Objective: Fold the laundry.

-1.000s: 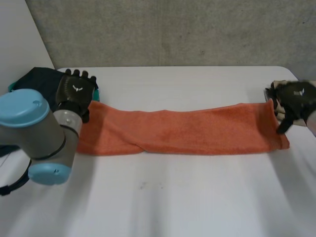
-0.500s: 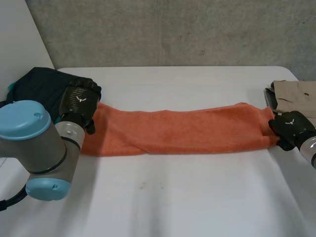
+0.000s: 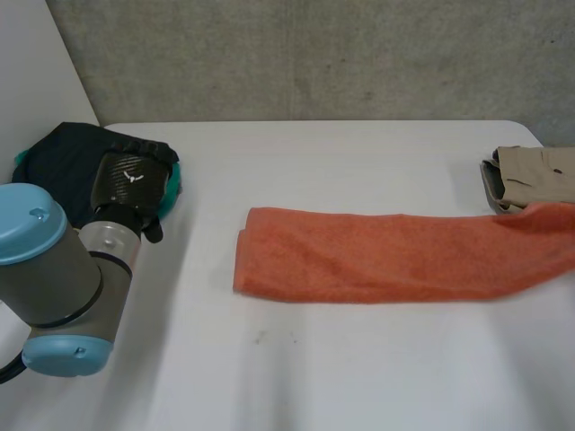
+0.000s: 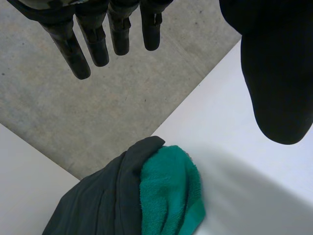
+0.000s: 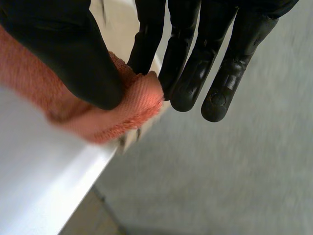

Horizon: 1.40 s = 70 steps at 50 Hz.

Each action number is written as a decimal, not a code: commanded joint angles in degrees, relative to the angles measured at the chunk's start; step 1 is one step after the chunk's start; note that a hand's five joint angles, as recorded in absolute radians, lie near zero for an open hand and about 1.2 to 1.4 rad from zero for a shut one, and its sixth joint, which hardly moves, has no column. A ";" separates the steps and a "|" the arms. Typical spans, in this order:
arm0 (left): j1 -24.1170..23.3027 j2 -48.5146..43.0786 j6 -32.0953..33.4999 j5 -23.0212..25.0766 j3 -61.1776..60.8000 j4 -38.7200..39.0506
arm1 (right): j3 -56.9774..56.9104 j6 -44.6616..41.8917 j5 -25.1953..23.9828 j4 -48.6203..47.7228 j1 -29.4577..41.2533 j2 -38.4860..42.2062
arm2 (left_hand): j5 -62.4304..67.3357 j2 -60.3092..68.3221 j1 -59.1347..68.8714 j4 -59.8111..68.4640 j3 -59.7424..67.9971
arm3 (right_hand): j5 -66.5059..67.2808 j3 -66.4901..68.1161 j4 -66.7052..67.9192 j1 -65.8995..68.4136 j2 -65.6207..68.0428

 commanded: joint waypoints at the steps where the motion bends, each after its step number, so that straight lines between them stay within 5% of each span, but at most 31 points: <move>1: 0.03 1.28 0.00 -0.08 -0.49 0.00 | -3.54 1.85 0.22 -0.32 17.30 -2.10 | -2.88 -1.87 -1.69 -1.66 -2.31 | 13.98 12.04 11.81 23.31 12.73; 8: 0.21 2.33 -0.09 -0.17 -0.49 -0.08 | -9.69 1.59 0.14 -1.73 40.77 2.46 | -2.88 -1.87 -1.69 -1.66 -2.31 | 13.98 12.04 11.81 23.31 12.73; 14: 0.29 2.51 -0.09 -0.17 -0.58 -0.09 | -16.09 1.50 -1.44 -5.68 58.16 15.27 | -2.88 -1.87 -1.69 -1.66 -2.31 | 13.98 12.04 11.81 23.31 12.73; 20: 0.03 2.16 -0.09 -0.17 -0.32 0.00 | -19.10 -0.86 -2.06 -6.21 63.11 24.44 | -2.88 -1.87 -1.69 -1.66 -2.31 | 13.98 12.04 11.81 23.31 12.73; 21: -0.06 1.98 -0.09 -0.17 -0.23 0.00 | -19.10 -1.83 -1.80 -6.21 63.55 24.70 | -2.88 -1.87 -1.69 -1.66 -2.31 | -0.45 -2.39 -2.62 8.88 -1.69; 25: -0.23 1.72 -0.09 -0.17 0.74 0.09 | -18.22 -0.70 0.30 -6.30 63.12 21.04 | -2.88 -1.87 -1.69 -1.66 -2.31 | -56.02 -57.96 -58.19 -46.69 -57.27; 28: -0.76 1.63 0.00 0.10 2.41 0.18 | -16.91 2.28 2.76 -6.30 62.42 17.77 | -2.88 -1.87 -1.69 -1.66 -2.31 | -56.02 -57.96 -58.19 -46.69 -57.27; 33: -5.40 -0.82 -1.05 2.11 6.79 0.09 | -10.59 19.99 7.86 -4.81 54.00 8.39 | -2.67 -1.66 -1.48 -1.44 -2.10 | -56.02 -57.96 -58.19 -46.69 -57.27; 41: -12.79 -7.49 -7.01 7.47 14.35 -0.52 | -1.71 36.04 7.96 4.85 43.80 2.39 | -0.48 0.52 0.70 0.74 0.08 | -56.02 -57.96 -58.19 -46.69 -57.27; 48: -16.84 -17.52 -9.49 9.68 22.18 -2.63 | 3.92 32.80 7.87 4.69 38.33 2.47 | 0.03 1.03 1.21 1.25 0.60 | -52.10 -54.03 -54.26 -42.76 -53.34; 61: -16.67 -33.61 -8.35 8.01 37.64 -8.35 | 5.60 27.96 9.19 0.29 38.86 5.90 | 6.24 7.24 7.43 7.46 6.81 | -35.09 -37.03 -37.26 -25.76 -36.34; 70: -9.20 -36.61 0.61 -7.19 43.37 -8.52 | 5.60 23.48 12.79 -1.38 38.77 6.51 | 8.95 9.95 10.14 10.17 9.52 | -19.79 -21.72 -21.95 -10.45 -21.03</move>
